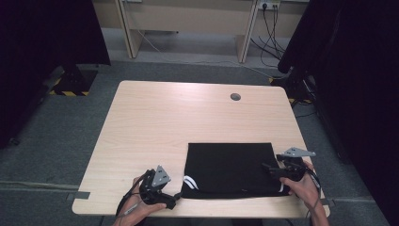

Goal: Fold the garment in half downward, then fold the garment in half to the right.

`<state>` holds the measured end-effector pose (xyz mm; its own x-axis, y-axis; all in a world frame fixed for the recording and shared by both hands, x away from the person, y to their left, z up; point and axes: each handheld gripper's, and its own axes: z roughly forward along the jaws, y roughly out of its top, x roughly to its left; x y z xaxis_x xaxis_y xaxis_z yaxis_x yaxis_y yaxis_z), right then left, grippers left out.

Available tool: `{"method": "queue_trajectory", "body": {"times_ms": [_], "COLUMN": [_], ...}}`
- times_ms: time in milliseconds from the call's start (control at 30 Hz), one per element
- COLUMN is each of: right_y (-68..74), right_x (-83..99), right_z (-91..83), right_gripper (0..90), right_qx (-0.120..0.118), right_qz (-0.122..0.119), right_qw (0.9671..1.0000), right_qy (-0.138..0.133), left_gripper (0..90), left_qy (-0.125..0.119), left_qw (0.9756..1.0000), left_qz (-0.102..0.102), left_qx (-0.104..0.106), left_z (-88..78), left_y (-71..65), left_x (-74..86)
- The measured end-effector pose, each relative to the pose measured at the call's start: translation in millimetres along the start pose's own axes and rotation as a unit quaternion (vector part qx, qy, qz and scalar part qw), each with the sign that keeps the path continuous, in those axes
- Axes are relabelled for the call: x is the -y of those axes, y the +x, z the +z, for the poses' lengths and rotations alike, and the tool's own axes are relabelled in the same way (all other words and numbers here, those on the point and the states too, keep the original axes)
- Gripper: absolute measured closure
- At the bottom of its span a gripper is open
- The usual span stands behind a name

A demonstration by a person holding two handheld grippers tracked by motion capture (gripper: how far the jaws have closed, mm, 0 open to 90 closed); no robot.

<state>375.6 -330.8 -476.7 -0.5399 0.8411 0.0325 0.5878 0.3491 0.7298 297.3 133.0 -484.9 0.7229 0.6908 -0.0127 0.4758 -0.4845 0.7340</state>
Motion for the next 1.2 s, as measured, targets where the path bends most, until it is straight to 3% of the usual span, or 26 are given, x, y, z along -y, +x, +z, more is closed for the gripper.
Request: {"method": "queue_trajectory", "body": {"times_ms": [267, 467, 767, 1033, 1200], "right_y": [-0.2, 0.0, 0.5, 1.3, 0.9], "right_x": [-0.1, -0.1, -0.3, 0.0, -0.1], "right_z": [0.2, 0.3, 0.4, 0.0, 0.2], "right_gripper": [23.5, 23.4, 22.9, 22.9, 22.9], "right_qx": [0.001, 0.001, 0.003, 0.005, 0.004], "right_qz": [-0.001, 0.000, 0.000, 0.001, 0.000], "right_qw": [1.0000, 1.0000, 1.0000, 1.0000, 1.0000], "right_qy": [0.000, 0.000, 0.001, 0.001, 0.001], "left_gripper": [4.8, 5.2, 5.1, 3.0, 2.7], "left_qy": [0.000, -0.013, -0.012, -0.011, -0.013], "left_qw": [1.0000, 0.9998, 0.9987, 0.9988, 0.9989], "left_qz": [0.002, 0.012, 0.049, 0.047, 0.045], "left_qx": [0.000, -0.001, 0.005, -0.002, 0.006], "left_z": [0.0, 3.2, 15.8, 23.7, 29.6], "left_y": [-0.6, -5.7, -24.5, -30.4, -33.5], "left_x": [-0.1, -4.3, -15.8, -23.2, -29.0]}}
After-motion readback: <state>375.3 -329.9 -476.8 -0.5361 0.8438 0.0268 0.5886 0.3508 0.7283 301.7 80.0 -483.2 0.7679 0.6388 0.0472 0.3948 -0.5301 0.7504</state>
